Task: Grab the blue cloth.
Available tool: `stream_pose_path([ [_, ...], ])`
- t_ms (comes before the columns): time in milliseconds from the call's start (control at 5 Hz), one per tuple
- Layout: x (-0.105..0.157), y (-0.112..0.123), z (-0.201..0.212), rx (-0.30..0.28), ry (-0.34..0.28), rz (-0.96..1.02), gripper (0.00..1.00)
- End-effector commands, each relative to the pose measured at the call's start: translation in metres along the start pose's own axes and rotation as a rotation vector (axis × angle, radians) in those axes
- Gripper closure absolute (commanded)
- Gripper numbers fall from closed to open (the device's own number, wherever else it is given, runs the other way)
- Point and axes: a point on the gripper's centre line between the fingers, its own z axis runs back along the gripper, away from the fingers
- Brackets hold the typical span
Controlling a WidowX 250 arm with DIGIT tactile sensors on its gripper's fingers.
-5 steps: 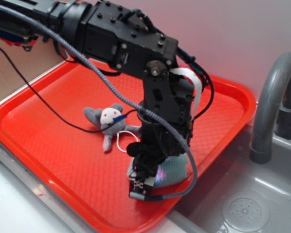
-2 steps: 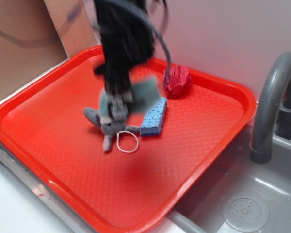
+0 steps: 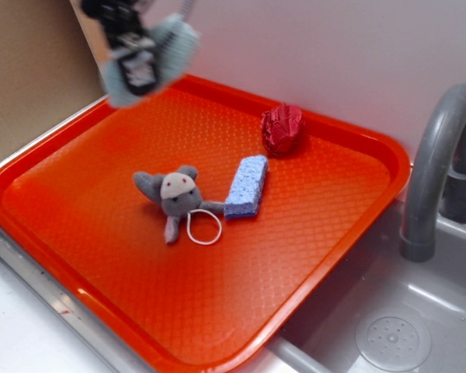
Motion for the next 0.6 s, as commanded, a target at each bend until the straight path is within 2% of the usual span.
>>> stream_pose_path([
  [0, -0.049, 0.026, 0.063, 0.132, -0.106, 0.255, 1.0],
  [200, -0.051, 0.032, 0.069, 0.233, -0.099, 0.303, 1.0],
  [400, -0.055, 0.034, 0.073, 0.267, -0.078, 0.304, 1.0],
])
